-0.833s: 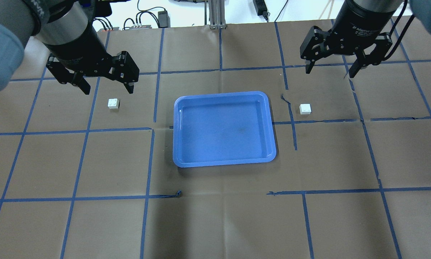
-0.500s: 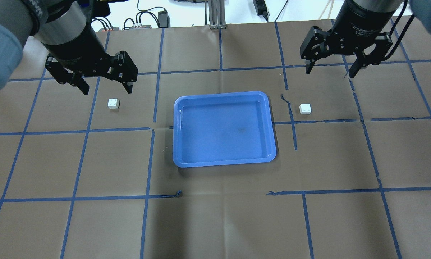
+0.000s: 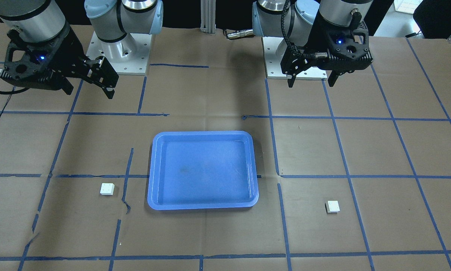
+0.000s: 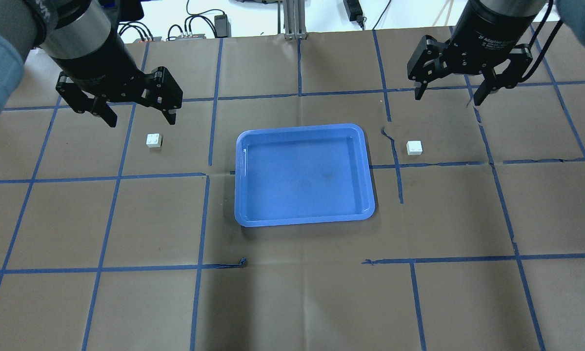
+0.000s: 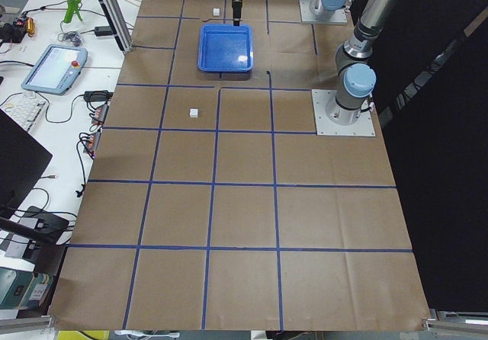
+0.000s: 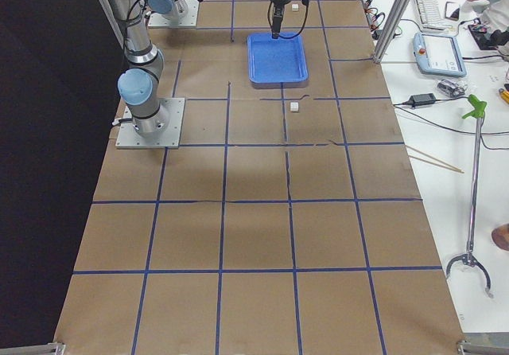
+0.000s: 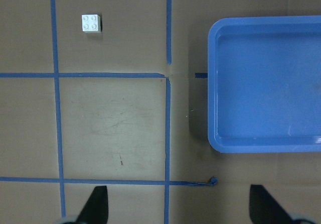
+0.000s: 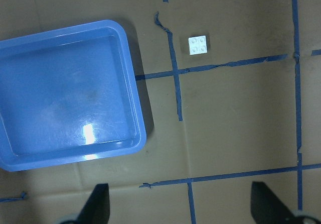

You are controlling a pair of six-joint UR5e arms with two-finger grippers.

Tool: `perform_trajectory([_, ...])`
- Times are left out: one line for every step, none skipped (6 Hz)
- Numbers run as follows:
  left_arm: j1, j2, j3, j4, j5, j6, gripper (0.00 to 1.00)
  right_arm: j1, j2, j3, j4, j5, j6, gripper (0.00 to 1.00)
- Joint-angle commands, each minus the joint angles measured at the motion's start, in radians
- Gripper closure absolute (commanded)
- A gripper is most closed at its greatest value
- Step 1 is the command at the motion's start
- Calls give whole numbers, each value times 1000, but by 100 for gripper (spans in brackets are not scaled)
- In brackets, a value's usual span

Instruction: Assemble white blocks and place on blue tray

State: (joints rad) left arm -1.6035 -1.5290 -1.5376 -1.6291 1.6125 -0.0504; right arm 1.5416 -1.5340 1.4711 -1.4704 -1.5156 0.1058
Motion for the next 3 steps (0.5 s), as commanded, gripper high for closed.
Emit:
perform_trajectory([29,4,-22,-12,12,12,1,0,0,0,1,-1,0,0])
perform_trajectory([118,-29,-39,4,3,44,1,0,0,0,1,0,0,0])
perform_trajectory([187,-148,-26,56,3,111,1,0,0,0,1,0,0,0])
